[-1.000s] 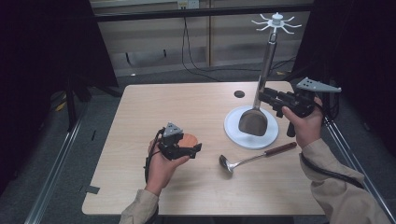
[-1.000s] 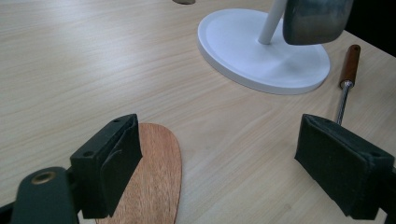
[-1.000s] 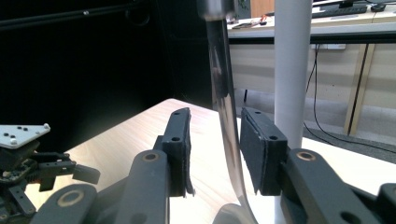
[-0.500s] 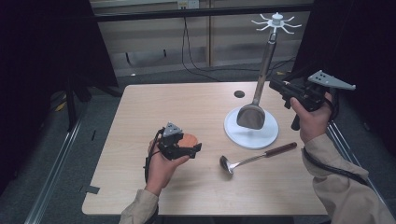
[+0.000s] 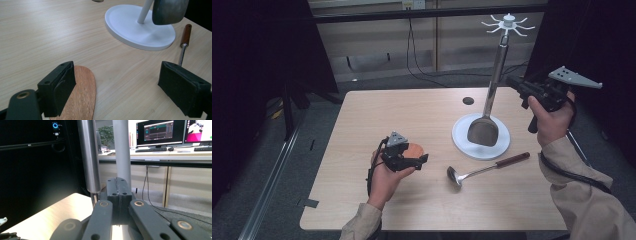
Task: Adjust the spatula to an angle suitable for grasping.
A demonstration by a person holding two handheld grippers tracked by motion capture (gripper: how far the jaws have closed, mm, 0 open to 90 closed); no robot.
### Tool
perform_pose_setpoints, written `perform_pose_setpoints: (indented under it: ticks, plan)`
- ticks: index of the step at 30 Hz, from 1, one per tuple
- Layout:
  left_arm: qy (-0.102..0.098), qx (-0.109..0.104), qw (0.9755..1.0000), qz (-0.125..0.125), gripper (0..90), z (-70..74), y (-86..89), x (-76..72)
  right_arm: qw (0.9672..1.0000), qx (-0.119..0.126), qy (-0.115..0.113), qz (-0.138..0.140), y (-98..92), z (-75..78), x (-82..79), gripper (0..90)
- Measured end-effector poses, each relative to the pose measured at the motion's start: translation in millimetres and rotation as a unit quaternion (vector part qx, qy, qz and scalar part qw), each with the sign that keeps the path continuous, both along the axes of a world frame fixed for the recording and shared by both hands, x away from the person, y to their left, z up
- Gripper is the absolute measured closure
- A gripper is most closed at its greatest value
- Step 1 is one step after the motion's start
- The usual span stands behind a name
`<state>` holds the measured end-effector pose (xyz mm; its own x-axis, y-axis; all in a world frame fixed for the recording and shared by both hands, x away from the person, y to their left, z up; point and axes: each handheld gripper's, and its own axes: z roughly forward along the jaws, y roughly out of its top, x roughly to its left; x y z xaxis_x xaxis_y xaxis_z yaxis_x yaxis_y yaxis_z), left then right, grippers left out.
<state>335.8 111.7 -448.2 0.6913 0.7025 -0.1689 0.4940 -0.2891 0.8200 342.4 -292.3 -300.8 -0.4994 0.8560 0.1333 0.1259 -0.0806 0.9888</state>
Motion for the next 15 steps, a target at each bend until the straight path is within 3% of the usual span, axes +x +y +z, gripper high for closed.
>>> perform_pose_setpoints:
  ticks: [15]
  plan:
    - [0.002,-0.002,1.0000,-0.001,13.6,0.3,0.3,-0.3,1.0000,0.001,-0.006,0.004,1.8,28.5,7.3,90.0]
